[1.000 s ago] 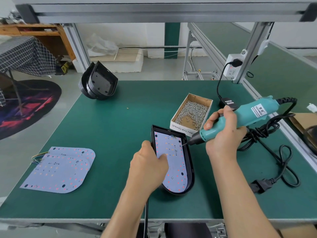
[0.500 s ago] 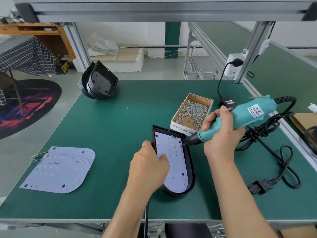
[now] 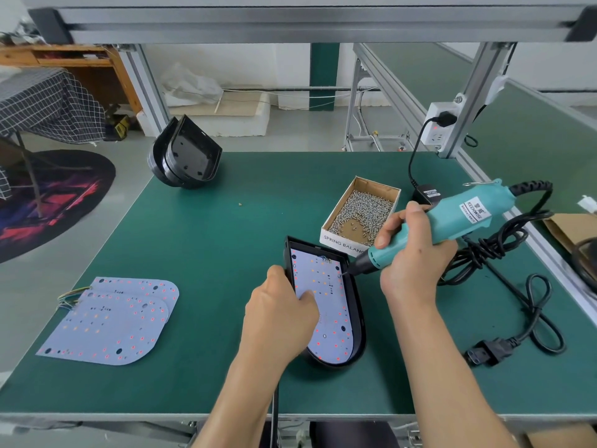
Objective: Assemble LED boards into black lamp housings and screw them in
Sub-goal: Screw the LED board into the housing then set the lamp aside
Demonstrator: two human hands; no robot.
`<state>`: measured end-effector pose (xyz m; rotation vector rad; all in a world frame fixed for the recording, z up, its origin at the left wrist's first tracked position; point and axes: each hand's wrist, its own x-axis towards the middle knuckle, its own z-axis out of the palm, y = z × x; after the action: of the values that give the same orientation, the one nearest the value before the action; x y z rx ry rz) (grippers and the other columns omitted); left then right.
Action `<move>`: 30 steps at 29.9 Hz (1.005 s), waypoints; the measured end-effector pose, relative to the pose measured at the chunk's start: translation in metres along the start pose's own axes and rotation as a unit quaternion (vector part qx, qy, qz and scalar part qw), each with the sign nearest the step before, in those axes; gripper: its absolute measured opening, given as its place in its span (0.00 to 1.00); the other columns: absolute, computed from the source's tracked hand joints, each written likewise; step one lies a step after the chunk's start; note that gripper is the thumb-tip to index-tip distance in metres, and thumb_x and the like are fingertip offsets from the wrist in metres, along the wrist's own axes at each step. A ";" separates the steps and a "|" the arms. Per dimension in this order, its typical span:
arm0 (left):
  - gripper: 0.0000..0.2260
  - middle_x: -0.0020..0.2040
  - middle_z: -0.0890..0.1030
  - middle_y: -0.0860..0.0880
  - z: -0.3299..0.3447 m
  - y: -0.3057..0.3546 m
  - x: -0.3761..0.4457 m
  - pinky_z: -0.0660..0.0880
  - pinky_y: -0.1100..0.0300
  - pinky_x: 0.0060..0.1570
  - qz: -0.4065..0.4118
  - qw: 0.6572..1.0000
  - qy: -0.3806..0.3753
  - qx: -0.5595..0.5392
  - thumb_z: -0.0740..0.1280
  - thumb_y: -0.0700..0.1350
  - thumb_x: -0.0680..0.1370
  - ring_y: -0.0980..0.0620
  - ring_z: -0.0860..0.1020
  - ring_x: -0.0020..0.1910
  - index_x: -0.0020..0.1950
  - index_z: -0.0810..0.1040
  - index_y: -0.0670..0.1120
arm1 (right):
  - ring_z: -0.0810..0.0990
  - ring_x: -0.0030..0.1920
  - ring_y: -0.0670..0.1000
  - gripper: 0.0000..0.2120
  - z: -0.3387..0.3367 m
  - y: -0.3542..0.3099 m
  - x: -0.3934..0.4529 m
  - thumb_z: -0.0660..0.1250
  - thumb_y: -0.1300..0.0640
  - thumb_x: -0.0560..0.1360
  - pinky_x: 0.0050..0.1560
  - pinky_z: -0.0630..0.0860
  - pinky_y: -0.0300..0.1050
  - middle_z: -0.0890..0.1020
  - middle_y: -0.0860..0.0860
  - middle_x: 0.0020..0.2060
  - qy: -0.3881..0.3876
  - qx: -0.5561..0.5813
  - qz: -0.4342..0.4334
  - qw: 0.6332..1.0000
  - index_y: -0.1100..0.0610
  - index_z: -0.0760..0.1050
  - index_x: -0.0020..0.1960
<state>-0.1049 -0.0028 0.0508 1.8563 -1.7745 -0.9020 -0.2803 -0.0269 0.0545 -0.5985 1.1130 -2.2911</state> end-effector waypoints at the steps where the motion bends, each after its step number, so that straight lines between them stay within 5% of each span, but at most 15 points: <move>1: 0.11 0.42 0.76 0.48 0.000 0.000 0.000 0.69 0.55 0.35 0.000 1.000 0.000 0.001 0.66 0.49 0.79 0.50 0.75 0.39 0.47 0.67 0.44 | 0.70 0.25 0.54 0.11 0.000 0.000 -0.001 0.70 0.53 0.73 0.33 0.67 0.46 0.75 0.53 0.29 0.000 -0.001 0.001 1.000 0.59 0.71 0.45; 3: 0.10 0.42 0.76 0.48 0.000 0.000 0.000 0.69 0.55 0.35 0.002 1.000 0.001 0.002 0.66 0.49 0.79 0.50 0.74 0.39 0.47 0.67 0.44 | 0.70 0.25 0.54 0.05 0.002 -0.001 -0.002 0.70 0.54 0.73 0.33 0.68 0.46 0.76 0.53 0.29 -0.011 -0.004 -0.004 1.000 0.53 0.75 0.40; 6: 0.11 0.42 0.76 0.48 0.000 0.000 0.000 0.69 0.55 0.34 0.001 1.000 0.001 0.002 0.66 0.49 0.79 0.50 0.74 0.38 0.47 0.67 0.44 | 0.70 0.25 0.53 0.09 0.004 -0.002 -0.004 0.69 0.55 0.73 0.33 0.68 0.46 0.76 0.52 0.29 -0.019 -0.005 -0.010 1.000 0.45 0.77 0.36; 24: 0.11 0.42 0.76 0.49 0.003 -0.005 0.003 0.67 0.56 0.33 0.005 1.000 0.009 -0.001 0.66 0.50 0.79 0.51 0.74 0.38 0.46 0.67 0.45 | 0.71 0.26 0.54 0.09 0.003 -0.003 -0.005 0.69 0.55 0.75 0.35 0.70 0.46 0.77 0.53 0.30 -0.032 -0.016 -0.009 0.999 0.44 0.77 0.37; 30: 0.12 0.41 0.77 0.48 0.001 -0.008 0.003 0.69 0.55 0.34 0.005 1.000 0.008 -0.003 0.66 0.50 0.79 0.49 0.74 0.38 0.46 0.67 0.44 | 0.76 0.28 0.53 0.08 0.001 -0.011 -0.006 0.69 0.50 0.78 0.32 0.74 0.44 0.82 0.56 0.41 -0.062 -0.005 -0.002 0.998 0.55 0.79 0.47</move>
<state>-0.1000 -0.0043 0.0435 1.8450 -1.7687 -0.8862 -0.2780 -0.0184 0.0631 -0.7367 1.0657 -2.2209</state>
